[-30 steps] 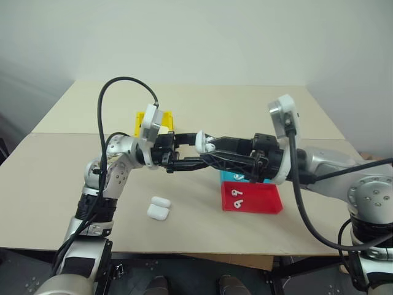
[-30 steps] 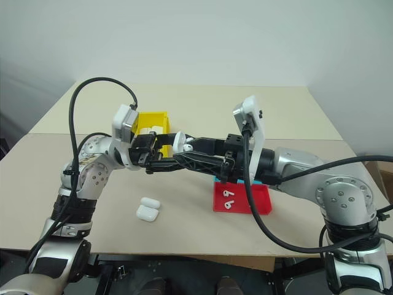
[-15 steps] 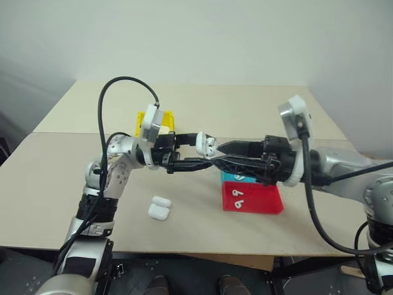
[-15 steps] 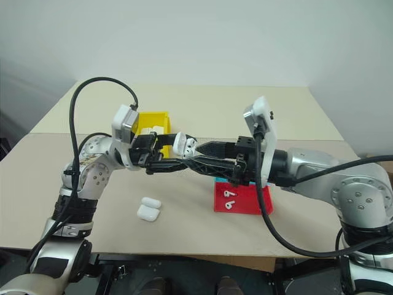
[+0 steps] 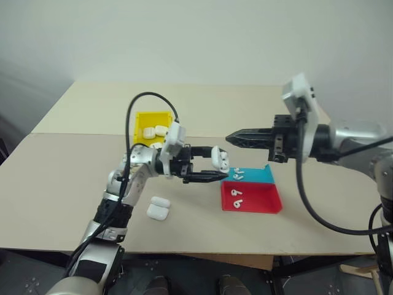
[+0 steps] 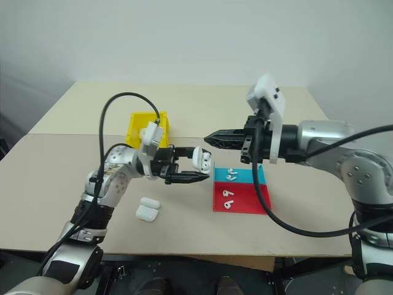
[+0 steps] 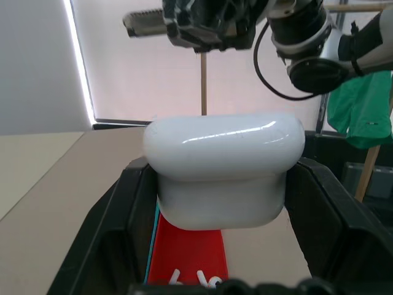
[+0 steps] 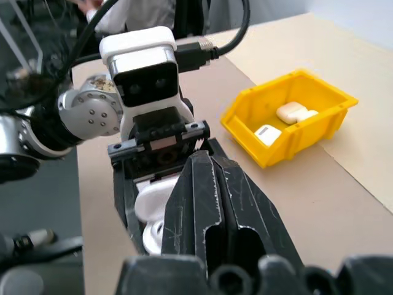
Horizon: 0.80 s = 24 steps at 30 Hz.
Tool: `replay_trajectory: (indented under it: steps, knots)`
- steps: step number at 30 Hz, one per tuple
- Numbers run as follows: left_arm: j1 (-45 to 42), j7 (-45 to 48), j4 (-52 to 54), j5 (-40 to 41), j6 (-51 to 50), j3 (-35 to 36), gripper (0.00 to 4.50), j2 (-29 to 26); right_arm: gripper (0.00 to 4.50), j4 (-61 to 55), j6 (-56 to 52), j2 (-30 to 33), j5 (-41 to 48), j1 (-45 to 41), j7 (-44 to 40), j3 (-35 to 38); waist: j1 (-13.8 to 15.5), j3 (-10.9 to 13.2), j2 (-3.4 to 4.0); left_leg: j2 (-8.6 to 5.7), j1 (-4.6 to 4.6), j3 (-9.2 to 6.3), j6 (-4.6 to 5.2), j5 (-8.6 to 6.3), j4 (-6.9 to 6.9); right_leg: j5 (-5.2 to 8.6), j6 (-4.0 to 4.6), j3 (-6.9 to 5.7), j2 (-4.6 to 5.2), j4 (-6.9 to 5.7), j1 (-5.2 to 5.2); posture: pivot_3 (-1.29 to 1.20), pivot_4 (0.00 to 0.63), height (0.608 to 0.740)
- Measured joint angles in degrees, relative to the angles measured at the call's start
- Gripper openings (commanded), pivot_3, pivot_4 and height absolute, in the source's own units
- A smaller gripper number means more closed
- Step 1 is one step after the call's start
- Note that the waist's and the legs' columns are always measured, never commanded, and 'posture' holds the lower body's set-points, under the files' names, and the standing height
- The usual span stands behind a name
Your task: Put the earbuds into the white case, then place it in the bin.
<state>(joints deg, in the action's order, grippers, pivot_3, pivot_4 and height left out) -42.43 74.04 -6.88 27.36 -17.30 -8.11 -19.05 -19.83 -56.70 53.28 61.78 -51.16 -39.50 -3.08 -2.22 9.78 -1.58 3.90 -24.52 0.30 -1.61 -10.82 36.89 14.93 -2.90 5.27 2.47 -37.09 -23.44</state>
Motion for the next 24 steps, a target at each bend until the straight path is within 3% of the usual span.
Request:
replay_trajectory:
  steps: [8,12,24]
  knots:
    - [-0.25,-1.74,-0.92,-2.59,1.11,-1.06,2.82,1.06,0.03,-0.09,-1.25,-3.05,-11.58,-9.11,-7.15,-10.78,0.05,0.0,0.0,0.0,-0.14,0.02,0.0,0.0,0.0,0.0,0.0,0.01,0.01,-0.02,-0.17,0.0,0.15,0.74]
    - [-0.23,-2.11,-1.12,-2.91,1.82,-1.05,2.82,1.07,0.03,-0.58,-1.21,-3.14,-16.14,-9.37,-10.41,-14.49,0.32,0.0,0.0,0.0,-0.16,0.02,0.0,0.0,0.01,0.0,0.0,0.01,0.01,-0.03,-0.19,0.0,0.15,0.74]
    - [2.45,-3.88,0.73,-1.88,2.23,2.41,2.82,-1.01,0.03,-2.1,-1.89,0.62,-21.31,-6.82,-15.83,-11.06,0.88,-0.01,0.02,0.0,-0.16,0.03,0.0,0.0,0.0,0.0,0.01,0.03,0.0,-0.08,-0.24,0.0,0.15,0.74]
